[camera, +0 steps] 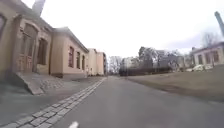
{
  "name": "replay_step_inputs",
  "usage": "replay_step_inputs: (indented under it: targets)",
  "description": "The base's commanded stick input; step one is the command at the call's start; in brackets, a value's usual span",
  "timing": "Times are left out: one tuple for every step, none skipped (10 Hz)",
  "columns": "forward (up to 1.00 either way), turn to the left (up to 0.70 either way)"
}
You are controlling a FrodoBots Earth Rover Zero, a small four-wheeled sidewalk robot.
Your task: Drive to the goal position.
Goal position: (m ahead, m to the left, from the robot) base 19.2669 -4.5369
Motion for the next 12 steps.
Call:
replay_step_inputs:
  targets:
    - [0.70,0.00]
    - [0.70,0.00]
    - [0.70,0.00]
    - [0.70,0.00]
    - [0.70,0.00]
    - [0.70,0.00]
    - [0.70,0.00]
    - [0.70,0.00]
    - [0.70,0.00]
    - [0.70,0.00]
    - [0.70,0.00]
    - [0.70,0.00]
